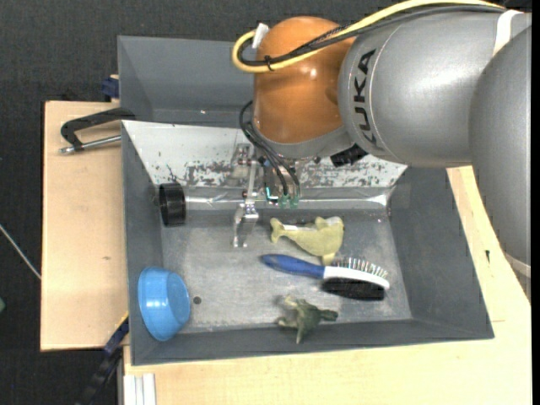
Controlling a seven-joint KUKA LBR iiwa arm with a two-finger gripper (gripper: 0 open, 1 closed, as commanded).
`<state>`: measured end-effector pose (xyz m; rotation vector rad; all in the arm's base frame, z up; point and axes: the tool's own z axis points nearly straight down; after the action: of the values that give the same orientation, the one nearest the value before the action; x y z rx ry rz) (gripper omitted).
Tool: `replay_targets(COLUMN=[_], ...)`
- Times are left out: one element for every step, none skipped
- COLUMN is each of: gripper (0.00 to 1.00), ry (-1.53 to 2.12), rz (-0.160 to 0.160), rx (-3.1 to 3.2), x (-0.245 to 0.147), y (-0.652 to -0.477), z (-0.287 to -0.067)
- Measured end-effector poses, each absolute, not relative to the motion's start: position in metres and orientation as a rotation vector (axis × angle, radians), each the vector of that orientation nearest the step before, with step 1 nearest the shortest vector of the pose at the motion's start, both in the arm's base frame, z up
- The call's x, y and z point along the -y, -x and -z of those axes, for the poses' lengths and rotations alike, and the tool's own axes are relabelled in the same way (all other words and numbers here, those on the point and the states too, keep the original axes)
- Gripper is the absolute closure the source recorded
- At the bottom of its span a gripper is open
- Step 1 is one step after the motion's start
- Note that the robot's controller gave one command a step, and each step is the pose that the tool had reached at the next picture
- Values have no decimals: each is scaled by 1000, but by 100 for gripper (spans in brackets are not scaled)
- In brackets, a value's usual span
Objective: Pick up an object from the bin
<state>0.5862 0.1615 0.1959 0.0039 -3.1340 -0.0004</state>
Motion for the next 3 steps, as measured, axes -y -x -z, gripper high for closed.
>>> replay_targets(gripper=[0, 0, 0], ry=[351, 292, 444], rz=[6, -5, 1], rx=[3128, 3132, 3115], x=[-120, -27, 3], y=[-599, -594, -597], z=[-72, -103, -101])
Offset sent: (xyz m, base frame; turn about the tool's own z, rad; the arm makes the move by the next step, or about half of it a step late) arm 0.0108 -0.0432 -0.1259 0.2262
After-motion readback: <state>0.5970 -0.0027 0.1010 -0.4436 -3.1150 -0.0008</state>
